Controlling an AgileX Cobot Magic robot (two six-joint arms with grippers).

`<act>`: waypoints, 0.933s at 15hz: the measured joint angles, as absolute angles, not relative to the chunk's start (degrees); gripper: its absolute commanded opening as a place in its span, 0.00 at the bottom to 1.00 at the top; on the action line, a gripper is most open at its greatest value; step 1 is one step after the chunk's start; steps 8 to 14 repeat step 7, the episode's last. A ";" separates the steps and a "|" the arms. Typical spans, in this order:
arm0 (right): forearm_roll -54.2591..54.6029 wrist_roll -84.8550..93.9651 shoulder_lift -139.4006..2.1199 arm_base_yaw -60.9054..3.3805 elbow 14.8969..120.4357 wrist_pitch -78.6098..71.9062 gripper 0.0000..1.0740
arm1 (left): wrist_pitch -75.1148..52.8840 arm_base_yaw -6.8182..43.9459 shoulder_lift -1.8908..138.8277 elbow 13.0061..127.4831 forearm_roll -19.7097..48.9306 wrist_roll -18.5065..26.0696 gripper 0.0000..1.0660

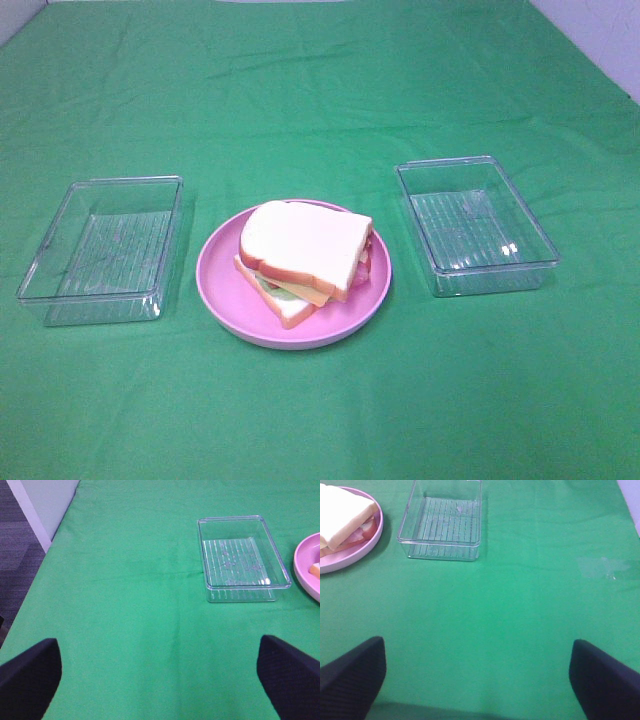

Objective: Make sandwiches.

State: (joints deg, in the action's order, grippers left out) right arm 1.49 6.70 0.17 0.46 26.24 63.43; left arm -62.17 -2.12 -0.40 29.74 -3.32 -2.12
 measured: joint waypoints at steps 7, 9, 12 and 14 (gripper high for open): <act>1.49 6.70 0.17 0.46 26.24 63.43 0.89 | -62.05 -2.12 -0.40 29.74 -3.27 -1.95 0.95; 1.49 6.70 0.17 0.46 26.24 63.43 0.89 | -62.05 -2.12 -0.40 29.74 -3.27 -1.95 0.95; 1.49 6.70 0.17 0.46 26.24 63.43 0.89 | -62.05 -2.12 -0.40 29.74 -3.27 -1.95 0.95; 1.49 6.70 0.17 0.46 26.24 63.43 0.89 | -62.05 -2.12 -0.40 29.74 -3.27 -1.95 0.95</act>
